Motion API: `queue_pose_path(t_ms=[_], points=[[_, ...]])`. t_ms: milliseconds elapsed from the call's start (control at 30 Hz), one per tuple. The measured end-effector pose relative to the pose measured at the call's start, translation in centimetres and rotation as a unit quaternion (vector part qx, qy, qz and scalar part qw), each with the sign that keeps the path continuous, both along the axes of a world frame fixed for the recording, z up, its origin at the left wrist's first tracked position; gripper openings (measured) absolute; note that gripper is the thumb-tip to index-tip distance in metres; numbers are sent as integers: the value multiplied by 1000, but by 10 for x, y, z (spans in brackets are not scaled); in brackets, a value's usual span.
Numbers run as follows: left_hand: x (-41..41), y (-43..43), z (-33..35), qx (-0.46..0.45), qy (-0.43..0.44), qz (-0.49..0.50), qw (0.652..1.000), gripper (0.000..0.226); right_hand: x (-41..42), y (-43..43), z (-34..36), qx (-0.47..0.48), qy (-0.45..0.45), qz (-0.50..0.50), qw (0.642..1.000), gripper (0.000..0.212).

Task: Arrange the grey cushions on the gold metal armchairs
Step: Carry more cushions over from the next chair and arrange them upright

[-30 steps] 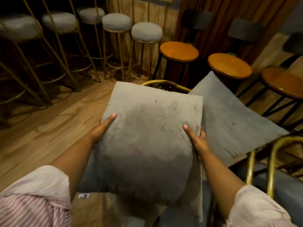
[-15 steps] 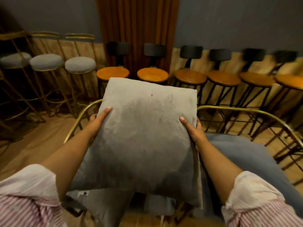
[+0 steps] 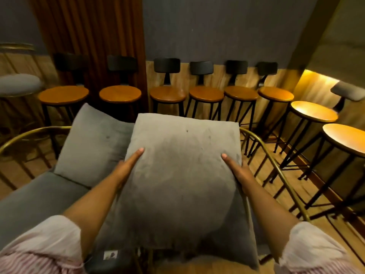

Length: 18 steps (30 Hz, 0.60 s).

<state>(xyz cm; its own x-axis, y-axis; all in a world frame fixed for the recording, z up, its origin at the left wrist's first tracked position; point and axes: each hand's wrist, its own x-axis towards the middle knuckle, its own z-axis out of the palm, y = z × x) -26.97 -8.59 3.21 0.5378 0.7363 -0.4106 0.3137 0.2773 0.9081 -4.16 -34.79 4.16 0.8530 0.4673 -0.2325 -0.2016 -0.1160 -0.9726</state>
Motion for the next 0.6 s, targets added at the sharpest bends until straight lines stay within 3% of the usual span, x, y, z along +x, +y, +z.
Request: queue_pose_path(t_ms=[67,167,300,400,600], points=[[33,-28,-17,-14,-2,-3,1000,124,35,-30,-1,-10,-4,-5,1000,87],[71,-64,-29,-56,-20,0,998,123,78,-59,-5,-15,-3,-1,1000,90],[113,-98,-11,-96,-12,-32,995,95,125,-72,-16,-44,0,3,999,91],[145,-87,0,-68,26,-90,993,123,157,-63,-20,-55,-19,-12,998,89],[222,-25,4,41,-27,-26,998,120,231,-11,-10,-23,-49,10,998,97]])
